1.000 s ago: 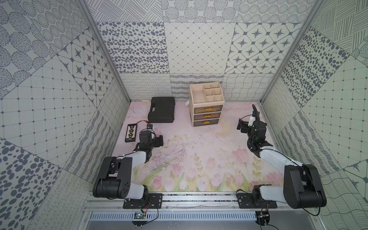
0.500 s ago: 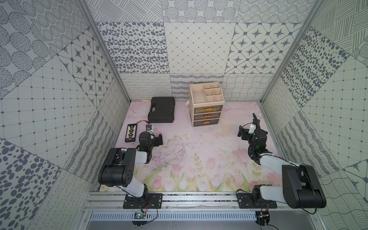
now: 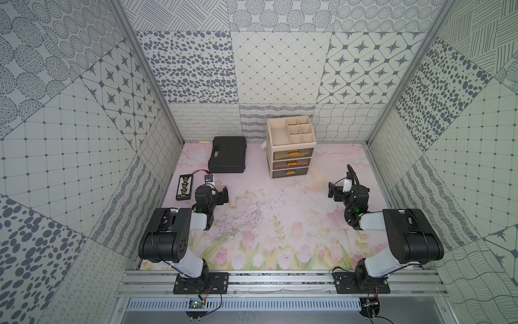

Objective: Please put the sticky notes in the drawer by color
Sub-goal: Reset both arms

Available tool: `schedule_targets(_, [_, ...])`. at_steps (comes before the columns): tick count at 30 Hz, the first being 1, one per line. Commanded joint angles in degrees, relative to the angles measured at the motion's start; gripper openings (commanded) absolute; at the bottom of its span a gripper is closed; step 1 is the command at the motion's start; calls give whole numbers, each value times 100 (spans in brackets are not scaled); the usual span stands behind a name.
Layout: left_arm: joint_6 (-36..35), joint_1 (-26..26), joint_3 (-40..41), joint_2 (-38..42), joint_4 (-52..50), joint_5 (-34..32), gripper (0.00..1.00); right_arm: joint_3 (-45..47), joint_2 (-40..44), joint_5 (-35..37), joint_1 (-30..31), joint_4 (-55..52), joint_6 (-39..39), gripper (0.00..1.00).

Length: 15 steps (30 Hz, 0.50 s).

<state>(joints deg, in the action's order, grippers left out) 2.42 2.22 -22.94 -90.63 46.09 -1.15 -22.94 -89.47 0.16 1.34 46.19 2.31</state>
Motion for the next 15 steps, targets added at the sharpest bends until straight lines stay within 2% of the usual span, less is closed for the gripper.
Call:
schedule_targets(1, [-13, -11, -45, -7, 410, -123, 99, -62, 69, 45, -10, 155, -20, 99])
schedule_targets(15, [-13, -15, -44, -7, 419, -125, 99, -71, 62, 212, 85, 144, -81, 99])
